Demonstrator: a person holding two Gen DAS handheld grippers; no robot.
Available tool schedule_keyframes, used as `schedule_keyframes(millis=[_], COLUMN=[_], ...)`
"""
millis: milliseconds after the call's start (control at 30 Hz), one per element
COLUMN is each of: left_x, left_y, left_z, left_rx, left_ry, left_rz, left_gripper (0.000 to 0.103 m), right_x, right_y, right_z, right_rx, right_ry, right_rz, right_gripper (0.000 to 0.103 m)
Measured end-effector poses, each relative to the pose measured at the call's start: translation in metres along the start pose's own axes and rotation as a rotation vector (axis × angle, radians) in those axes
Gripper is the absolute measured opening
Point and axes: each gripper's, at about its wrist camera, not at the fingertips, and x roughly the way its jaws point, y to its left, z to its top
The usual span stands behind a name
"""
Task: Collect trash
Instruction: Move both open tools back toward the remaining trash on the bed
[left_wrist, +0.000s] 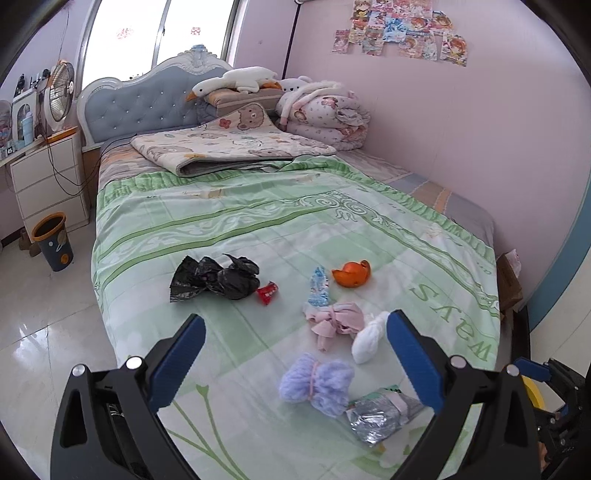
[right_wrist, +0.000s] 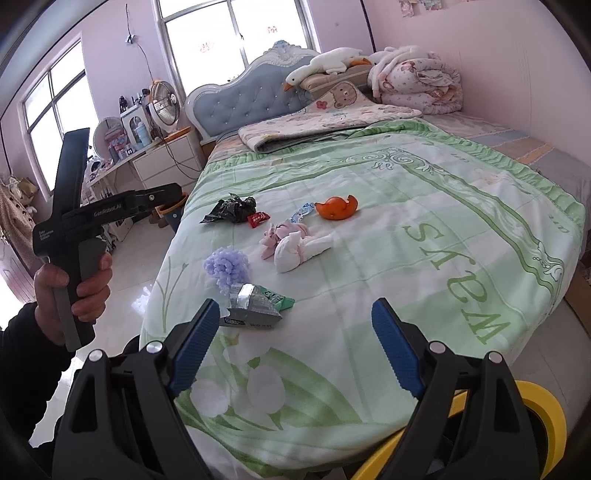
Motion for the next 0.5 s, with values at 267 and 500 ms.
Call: schedule_keyframes(millis=[267,500], left_x=[0.047,0.093], left_y=[0.035,0.063], left_z=[0.011,0.017], left_rx=[-0.045,-0.082], left_ry=[0.048,0.092], left_rz=[0.057,0.092], left_gripper=[0.095,0.095], right_x=[0.044,0.083], right_y=[0.022,0.041], right_z=[0.007,0.009], right_rx=[-0.062,-0.142], right_ry=[0.05,0.103], right_rz=[0.015,0.013], right_gripper=[0.081,0.081])
